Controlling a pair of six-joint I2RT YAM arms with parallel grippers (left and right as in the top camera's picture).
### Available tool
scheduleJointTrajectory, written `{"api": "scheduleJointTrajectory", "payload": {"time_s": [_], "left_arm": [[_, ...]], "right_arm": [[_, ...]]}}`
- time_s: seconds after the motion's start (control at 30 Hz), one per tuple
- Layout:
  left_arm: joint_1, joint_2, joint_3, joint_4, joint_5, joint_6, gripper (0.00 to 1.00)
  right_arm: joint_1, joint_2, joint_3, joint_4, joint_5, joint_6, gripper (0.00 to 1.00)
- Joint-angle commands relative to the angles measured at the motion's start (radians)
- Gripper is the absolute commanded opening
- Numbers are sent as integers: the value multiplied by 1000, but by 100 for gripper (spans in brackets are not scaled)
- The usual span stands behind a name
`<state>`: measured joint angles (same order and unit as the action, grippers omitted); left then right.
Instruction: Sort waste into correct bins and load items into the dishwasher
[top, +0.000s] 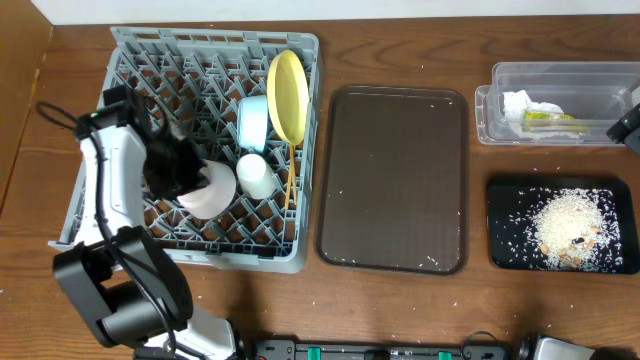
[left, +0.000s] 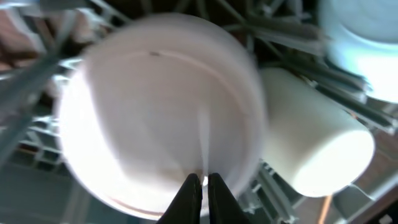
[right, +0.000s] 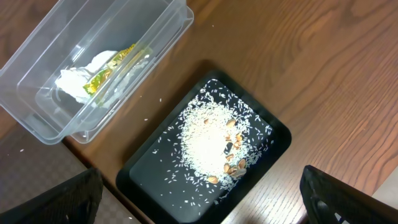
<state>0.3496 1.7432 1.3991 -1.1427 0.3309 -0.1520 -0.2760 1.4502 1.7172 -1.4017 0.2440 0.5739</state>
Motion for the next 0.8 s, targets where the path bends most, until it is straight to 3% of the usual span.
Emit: {"api": "scheduleJointTrajectory", "payload": {"time_s": [0.0,0.3,0.47,0.57,0.6,0.77], "left_arm": [[-34,2,-3,-8,31,20,8],[-93,-20,0,-29,-19,21,8],[-91,-175,26,-43,-93,6,9],[-91,-292,26,-63,-182,-32,17],[-91,-350,26,-88,-236,-52,30],[-91,-468,25,-167,-329,-117,70]], "right_arm": [[-10,1,-4,-2,14,13,99],[-10,1,-4,-2,14,13,99],[-10,1,-4,-2,14,13,99],[-10,1,-4,-2,14,13,99],[-10,1,-4,-2,14,13,99],[-10,1,-4,-2,14,13,99]]}}
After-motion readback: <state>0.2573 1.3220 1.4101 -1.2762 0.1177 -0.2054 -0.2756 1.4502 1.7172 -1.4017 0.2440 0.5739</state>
